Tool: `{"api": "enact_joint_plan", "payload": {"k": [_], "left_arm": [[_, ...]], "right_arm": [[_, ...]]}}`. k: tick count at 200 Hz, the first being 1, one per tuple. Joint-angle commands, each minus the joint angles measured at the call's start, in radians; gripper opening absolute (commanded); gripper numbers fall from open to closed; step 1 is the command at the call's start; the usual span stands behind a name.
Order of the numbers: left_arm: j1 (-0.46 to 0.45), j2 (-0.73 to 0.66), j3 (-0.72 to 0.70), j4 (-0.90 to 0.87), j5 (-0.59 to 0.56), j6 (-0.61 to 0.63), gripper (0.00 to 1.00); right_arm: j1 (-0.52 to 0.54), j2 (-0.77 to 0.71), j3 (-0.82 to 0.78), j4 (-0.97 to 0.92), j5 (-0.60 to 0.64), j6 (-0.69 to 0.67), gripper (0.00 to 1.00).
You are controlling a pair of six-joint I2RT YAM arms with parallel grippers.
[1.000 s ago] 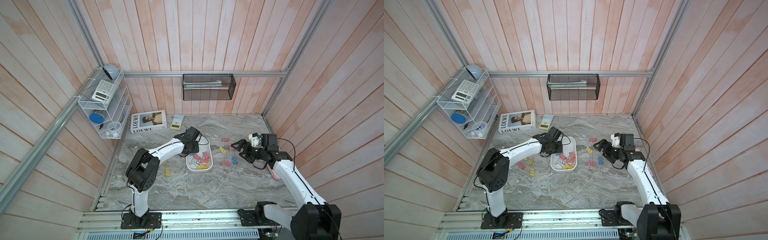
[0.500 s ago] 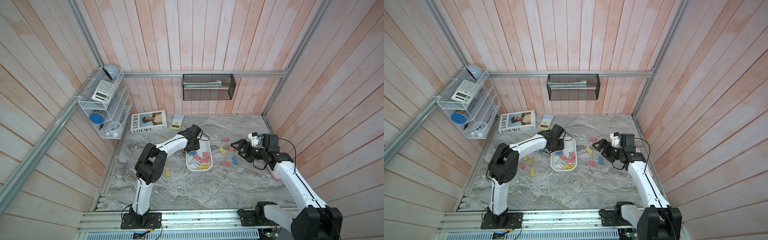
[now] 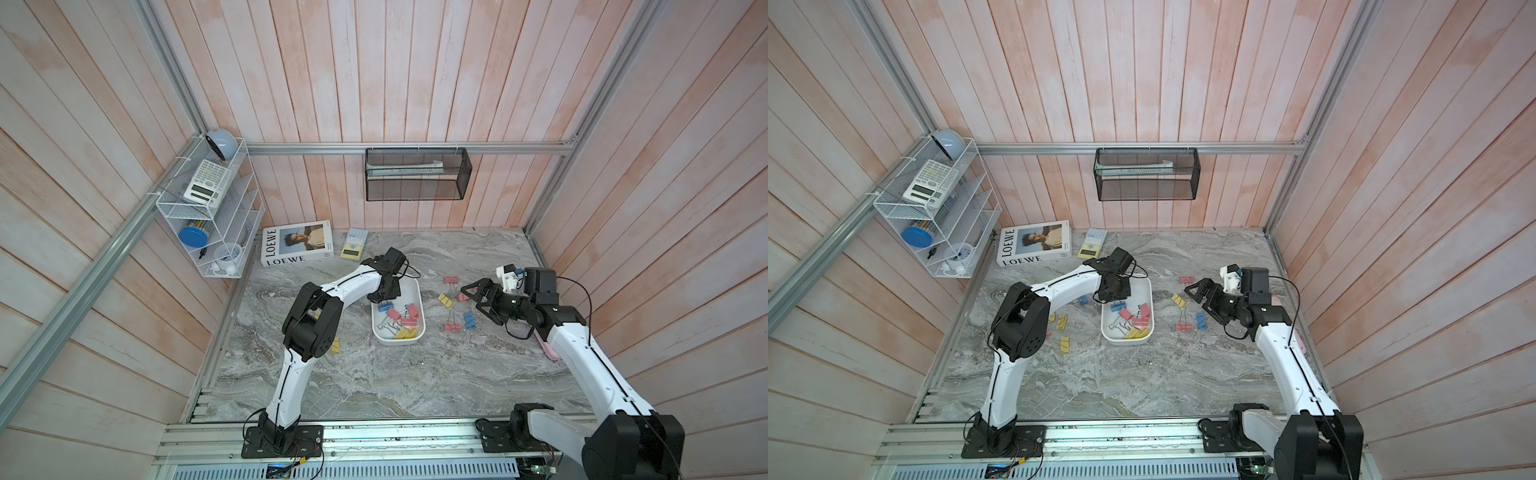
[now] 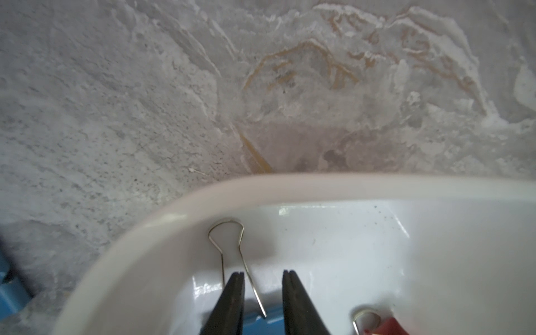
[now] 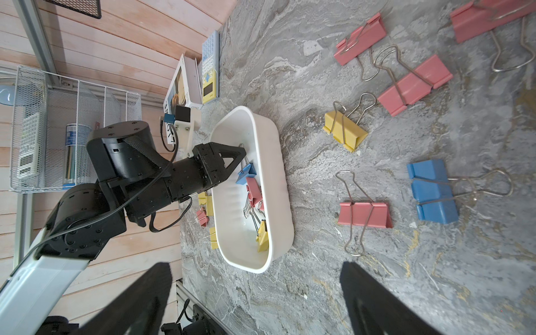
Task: Take out the binder clips from the storage box
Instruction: Pick up the binder clip from the storage box.
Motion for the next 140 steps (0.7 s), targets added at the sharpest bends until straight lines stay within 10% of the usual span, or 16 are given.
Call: {"api": "enact_joint_plan", "payload": {"k": [1, 140], "left_arm": [[0.002, 0.041, 0.046, -0.036, -0.018, -0.006, 0.27], [-0.008, 0.023, 0.031, -0.053, -0.051, -0.055, 0.22]], "right_arm": [[0.006, -0.003, -0.011, 0.014, -0.003, -0.002, 0.98], [0.005, -0.001, -0.013, 0.021, 0.005, 0.008, 0.98]]}}
